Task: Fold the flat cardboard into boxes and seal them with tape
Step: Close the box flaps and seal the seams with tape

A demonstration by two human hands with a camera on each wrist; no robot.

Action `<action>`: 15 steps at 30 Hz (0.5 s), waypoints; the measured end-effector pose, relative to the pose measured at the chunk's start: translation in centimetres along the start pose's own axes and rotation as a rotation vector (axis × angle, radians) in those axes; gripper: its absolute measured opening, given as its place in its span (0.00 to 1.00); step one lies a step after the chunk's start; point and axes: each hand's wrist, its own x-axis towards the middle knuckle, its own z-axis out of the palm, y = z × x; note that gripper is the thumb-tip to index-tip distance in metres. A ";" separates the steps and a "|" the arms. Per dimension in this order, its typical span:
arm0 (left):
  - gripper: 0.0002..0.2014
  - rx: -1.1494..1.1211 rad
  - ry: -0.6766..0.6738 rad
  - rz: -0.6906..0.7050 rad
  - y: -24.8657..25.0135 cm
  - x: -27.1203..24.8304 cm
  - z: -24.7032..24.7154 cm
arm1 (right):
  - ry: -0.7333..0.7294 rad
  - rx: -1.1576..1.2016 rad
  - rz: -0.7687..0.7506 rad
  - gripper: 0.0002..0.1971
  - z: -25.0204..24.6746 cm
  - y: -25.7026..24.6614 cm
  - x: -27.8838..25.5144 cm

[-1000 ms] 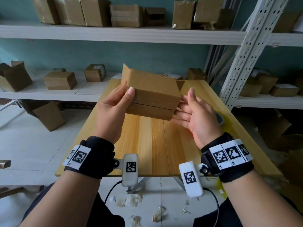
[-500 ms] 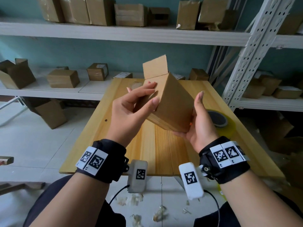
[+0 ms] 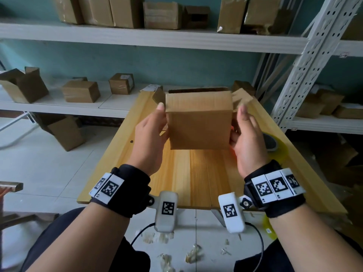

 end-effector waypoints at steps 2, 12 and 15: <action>0.22 -0.053 0.047 -0.077 0.2 0.3 -0.2 | -0.058 -0.063 0.004 0.37 0.1 0.4 -0.1; 0.27 -0.197 0.118 -0.238 1.3 0.3 -0.1 | -0.122 0.013 0.104 0.41 0.2 0.6 -0.1; 0.33 -0.150 0.064 -0.267 1.2 0.5 -0.3 | -0.132 0.011 0.121 0.55 0.2 1.1 0.2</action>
